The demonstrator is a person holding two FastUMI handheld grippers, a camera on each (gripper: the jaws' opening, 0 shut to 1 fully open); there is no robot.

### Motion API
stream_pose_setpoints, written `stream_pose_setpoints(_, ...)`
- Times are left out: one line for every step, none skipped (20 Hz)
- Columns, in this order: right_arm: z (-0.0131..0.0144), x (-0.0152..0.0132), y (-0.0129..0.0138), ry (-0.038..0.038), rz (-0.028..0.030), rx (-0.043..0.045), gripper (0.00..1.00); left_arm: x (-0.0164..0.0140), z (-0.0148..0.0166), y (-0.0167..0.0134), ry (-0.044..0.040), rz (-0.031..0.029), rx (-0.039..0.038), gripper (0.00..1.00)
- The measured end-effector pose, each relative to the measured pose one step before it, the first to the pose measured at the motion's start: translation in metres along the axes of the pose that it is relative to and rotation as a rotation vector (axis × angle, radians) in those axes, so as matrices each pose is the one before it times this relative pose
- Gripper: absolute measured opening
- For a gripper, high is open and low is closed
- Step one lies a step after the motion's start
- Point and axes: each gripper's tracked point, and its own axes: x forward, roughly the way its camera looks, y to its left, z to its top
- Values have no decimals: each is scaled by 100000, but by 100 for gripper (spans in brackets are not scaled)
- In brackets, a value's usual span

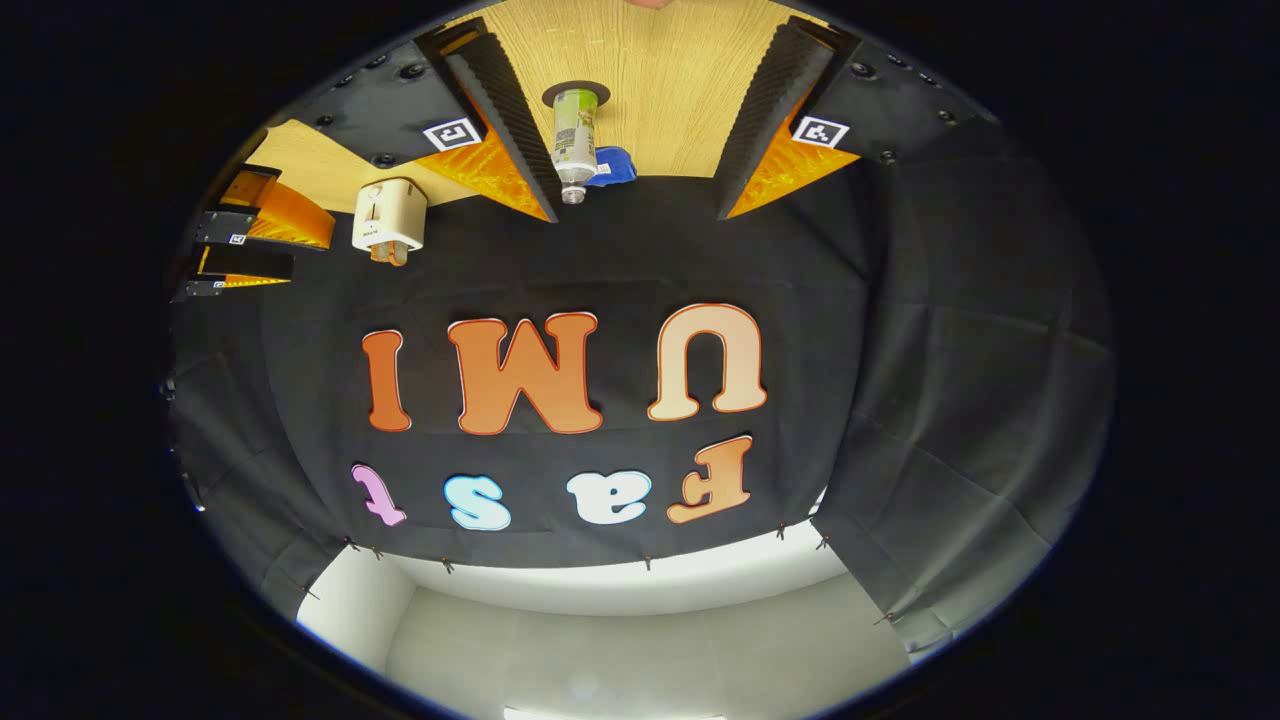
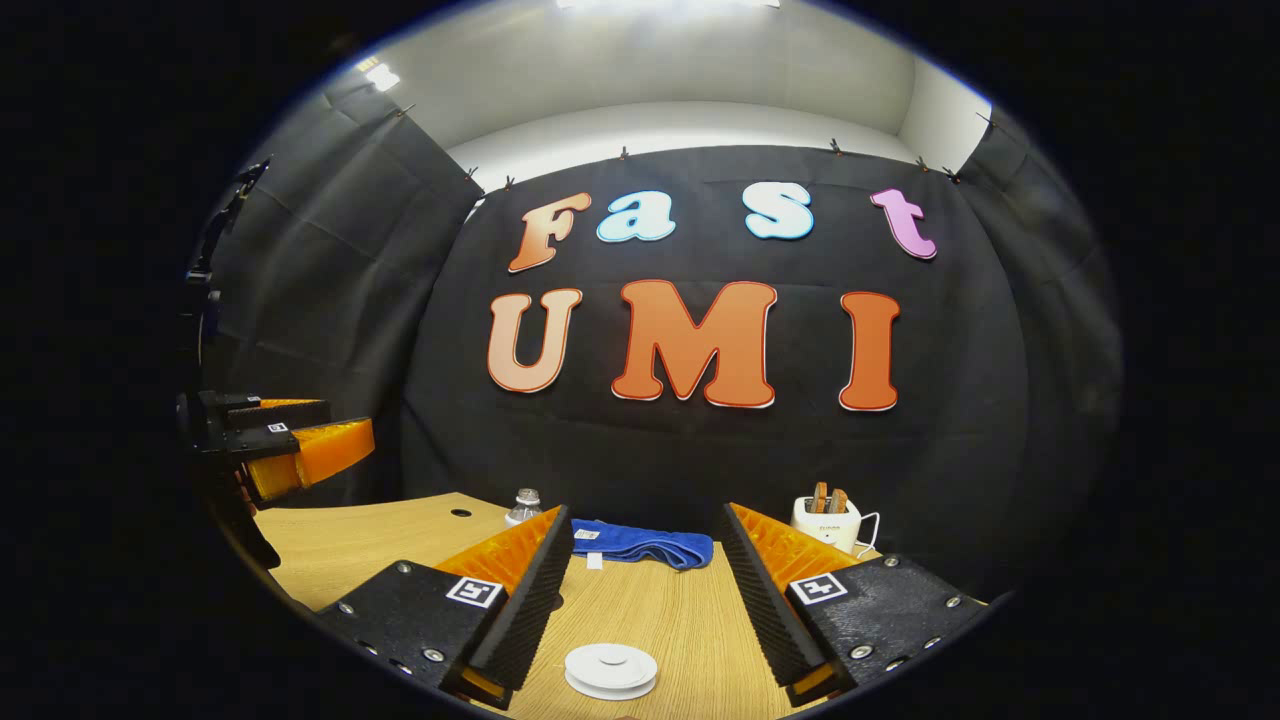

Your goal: Open the teacup lid with one hand, grasp the water bottle and pour water into the teacup with the other hand; after pouring, place the water bottle on the coaster and then close the teacup lid.

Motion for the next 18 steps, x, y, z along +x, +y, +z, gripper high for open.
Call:
stream_pose_setpoints(-198,11,402,910,1349,713,89,56,-198,-79,298,-31,-144,97)
stream_pose_setpoints(-63,-32,364,634,1282,636,89,33,-25,41,282,136,170,97)
stream_pose_setpoints(79,-9,72,-293,266,46,89,-33,-68,31,224,157,45,97)
stream_pose_setpoints(222,-57,-95,-701,-131,-520,90,45,-53,63,76,18,-195,95)
stream_pose_setpoints(116,0,-8,-495,-86,-536,90,6,-14,83,119,257,-80,95)
stream_pose_setpoints(-41,-38,89,-148,149,-298,90,47,-69,125,140,396,2,95)
stream_pose_setpoints(-74,-15,47,3,149,-67,91,28,-135,85,207,307,185,97)
stream_pose_setpoints(15,-10,-22,186,-89,-5,91,-107,0,221,199,479,56,99)
stream_pose_setpoints(34,-1,-23,32,-158,-7,91,67,-159,11,297,200,105,95)
stream_pose_setpoints(-75,71,-114,43,-387,-127,92,10,-99,-15,131,-72,326,95)
stream_pose_setpoints(-143,1,-80,248,-293,-141,92,-39,21,-66,-97,114,424,97)
stream_pose_setpoints(-102,6,-53,51,-166,-167,93,-10,52,81,-281,188,241,97)
stream_pose_setpoints(53,-26,-25,30,-228,-162,93,39,-189,22,26,120,-47,97)
stream_pose_setpoints(-20,34,-58,-325,-9,-330,93,32,-47,-124,-334,-186,-457,95)
stream_pose_setpoints(132,51,-179,-455,-528,-549,93,120,159,38,-610,196,-565,97)
stream_pose_setpoints(-41,47,-236,-411,-606,-542,93,69,123,152,-652,473,-307,97)
stream_pose_setpoints(-92,76,-250,-60,-645,-258,93,1,-120,101,-123,474,-264,97)
stream_pose_setpoints(10,-69,-73,260,-202,42,93,102,-292,81,706,259,-224,97)
